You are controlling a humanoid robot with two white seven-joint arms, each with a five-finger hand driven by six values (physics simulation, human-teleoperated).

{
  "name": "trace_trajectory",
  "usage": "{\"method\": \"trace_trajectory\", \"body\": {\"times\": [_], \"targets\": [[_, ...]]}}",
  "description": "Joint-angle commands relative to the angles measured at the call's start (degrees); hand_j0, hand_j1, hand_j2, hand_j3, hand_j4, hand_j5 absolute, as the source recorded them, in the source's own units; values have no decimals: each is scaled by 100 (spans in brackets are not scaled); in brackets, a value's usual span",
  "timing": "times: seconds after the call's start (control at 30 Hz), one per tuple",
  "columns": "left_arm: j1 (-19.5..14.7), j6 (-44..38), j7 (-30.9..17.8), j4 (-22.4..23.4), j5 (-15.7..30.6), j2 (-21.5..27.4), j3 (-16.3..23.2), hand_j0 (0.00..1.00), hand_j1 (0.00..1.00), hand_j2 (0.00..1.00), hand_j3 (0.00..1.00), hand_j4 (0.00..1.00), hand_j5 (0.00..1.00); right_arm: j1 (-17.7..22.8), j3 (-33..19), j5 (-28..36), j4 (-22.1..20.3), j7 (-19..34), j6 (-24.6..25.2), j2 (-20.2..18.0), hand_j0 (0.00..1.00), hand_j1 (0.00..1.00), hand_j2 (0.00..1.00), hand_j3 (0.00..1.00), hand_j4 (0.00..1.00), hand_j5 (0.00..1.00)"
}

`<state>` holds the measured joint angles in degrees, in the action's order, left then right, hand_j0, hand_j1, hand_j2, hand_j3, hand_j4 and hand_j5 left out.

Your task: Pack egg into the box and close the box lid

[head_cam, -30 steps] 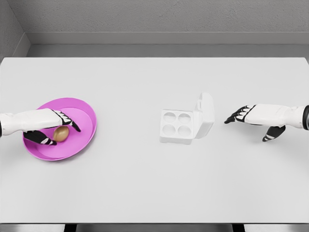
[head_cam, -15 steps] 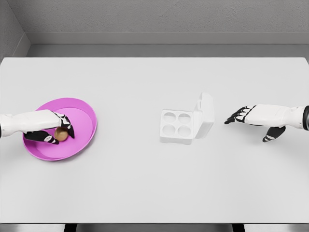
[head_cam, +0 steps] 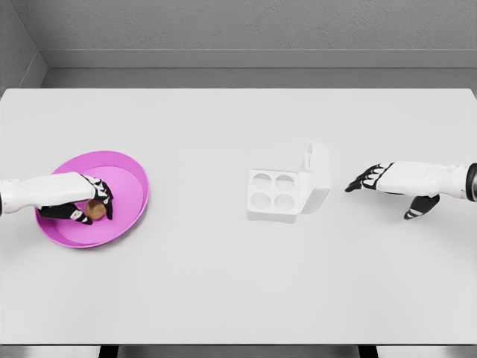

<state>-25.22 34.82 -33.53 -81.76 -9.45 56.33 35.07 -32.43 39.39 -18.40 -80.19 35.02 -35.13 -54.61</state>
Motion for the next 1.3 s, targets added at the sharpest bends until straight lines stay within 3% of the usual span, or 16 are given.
{"method": "trace_trajectory", "body": {"times": [0.0, 0.53, 1.27], "targets": [[0, 18, -31, -243, 128, 115, -35, 49, 49, 49, 49, 49, 49, 0, -2, 30, -14, -2, 13, -6, 100, 100, 100, 100, 100, 100], [-246, 18, -40, -1043, 207, -113, -105, 49, 49, 49, 49, 49, 49, -9, 25, 30, -23, -2, 13, -14, 100, 100, 100, 100, 100, 100], [-571, 18, -66, -1079, 102, -1133, -17, 49, 49, 49, 49, 49, 49, -9, 34, 30, -93, -2, 13, -14, 100, 100, 100, 100, 100, 100]]}}
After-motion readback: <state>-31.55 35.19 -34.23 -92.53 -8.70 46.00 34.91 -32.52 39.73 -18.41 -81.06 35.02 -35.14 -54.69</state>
